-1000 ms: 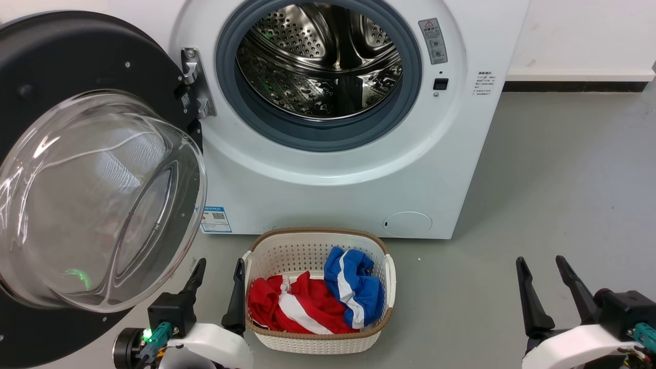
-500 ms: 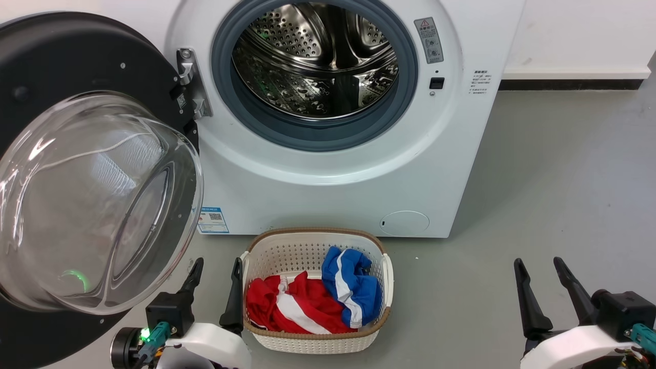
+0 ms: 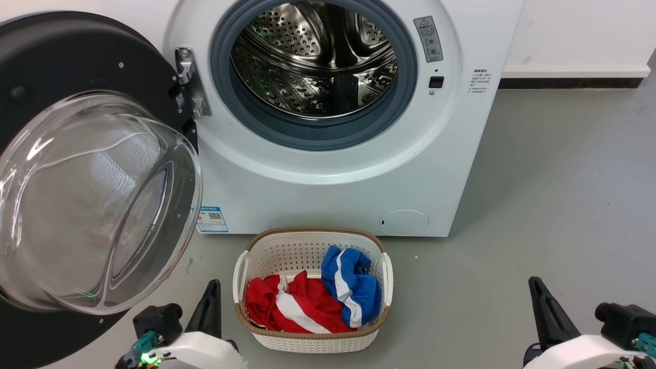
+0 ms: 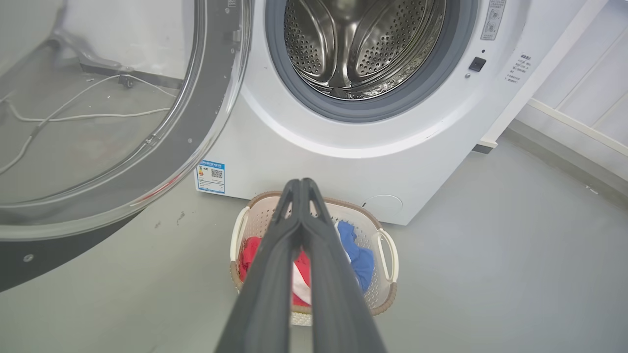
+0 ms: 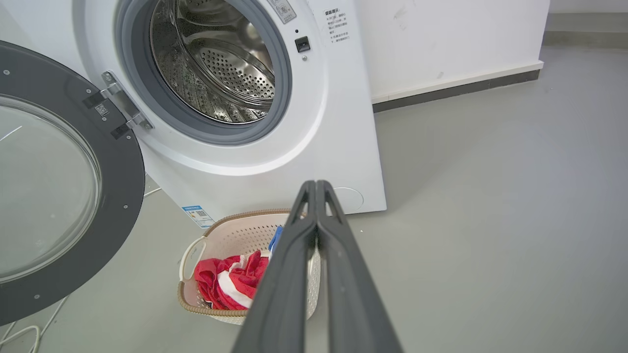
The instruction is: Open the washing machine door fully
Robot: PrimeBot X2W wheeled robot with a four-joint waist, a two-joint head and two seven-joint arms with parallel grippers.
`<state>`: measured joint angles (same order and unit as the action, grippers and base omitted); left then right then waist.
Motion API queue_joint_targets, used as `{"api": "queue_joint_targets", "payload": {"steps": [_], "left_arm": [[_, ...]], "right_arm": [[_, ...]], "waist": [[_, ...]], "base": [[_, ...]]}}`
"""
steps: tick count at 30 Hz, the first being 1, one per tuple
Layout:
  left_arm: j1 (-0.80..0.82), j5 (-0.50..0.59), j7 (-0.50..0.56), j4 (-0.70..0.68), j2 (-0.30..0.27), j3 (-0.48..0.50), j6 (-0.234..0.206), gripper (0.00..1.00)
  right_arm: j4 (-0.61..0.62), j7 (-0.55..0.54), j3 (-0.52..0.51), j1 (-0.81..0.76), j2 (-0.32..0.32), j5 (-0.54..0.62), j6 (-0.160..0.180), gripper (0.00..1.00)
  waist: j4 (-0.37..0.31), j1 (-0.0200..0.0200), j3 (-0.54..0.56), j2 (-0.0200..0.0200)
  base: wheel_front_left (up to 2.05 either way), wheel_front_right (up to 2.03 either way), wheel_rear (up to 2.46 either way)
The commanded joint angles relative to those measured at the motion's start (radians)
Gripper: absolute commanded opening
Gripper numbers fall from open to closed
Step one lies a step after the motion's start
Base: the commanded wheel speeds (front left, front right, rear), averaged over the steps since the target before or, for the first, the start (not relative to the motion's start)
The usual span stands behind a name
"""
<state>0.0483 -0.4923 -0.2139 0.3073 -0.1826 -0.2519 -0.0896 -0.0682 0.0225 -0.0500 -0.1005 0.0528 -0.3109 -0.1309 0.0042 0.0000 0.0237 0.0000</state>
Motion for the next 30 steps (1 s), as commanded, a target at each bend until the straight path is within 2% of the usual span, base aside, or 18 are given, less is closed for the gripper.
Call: {"api": "queue_joint_targets", "payload": {"steps": [1, 13, 30], "left_arm": [[0.026, -0.038, 0.008, -0.019, -0.001, 0.018, 0.008, 0.0], [0.034, -0.231, 0.064, -0.028, 0.023, 0.08, 0.047, 0.0], [0.042, -0.433, 0.125, -0.037, 0.048, 0.146, 0.086, 0.0]], "right_arm": [[0.009, -0.004, -0.004, 0.033, 0.001, -0.045, 0.0, 0.0], [-0.023, -0.027, -0.014, 0.066, 0.0, -0.27, 0.0, 0.0], [-0.057, -0.052, -0.026, 0.101, -0.001, -0.505, 0.0, 0.0]], "waist": [[0.0, 0.0, 0.0, 0.0], [0.0, 0.0, -0.003, 0.0], [-0.001, 0.0, -0.007, 0.0]], "base": [[0.0, 0.0, 0.0], [0.0, 0.0, 0.0], [0.0, 0.0, 0.0]]}}
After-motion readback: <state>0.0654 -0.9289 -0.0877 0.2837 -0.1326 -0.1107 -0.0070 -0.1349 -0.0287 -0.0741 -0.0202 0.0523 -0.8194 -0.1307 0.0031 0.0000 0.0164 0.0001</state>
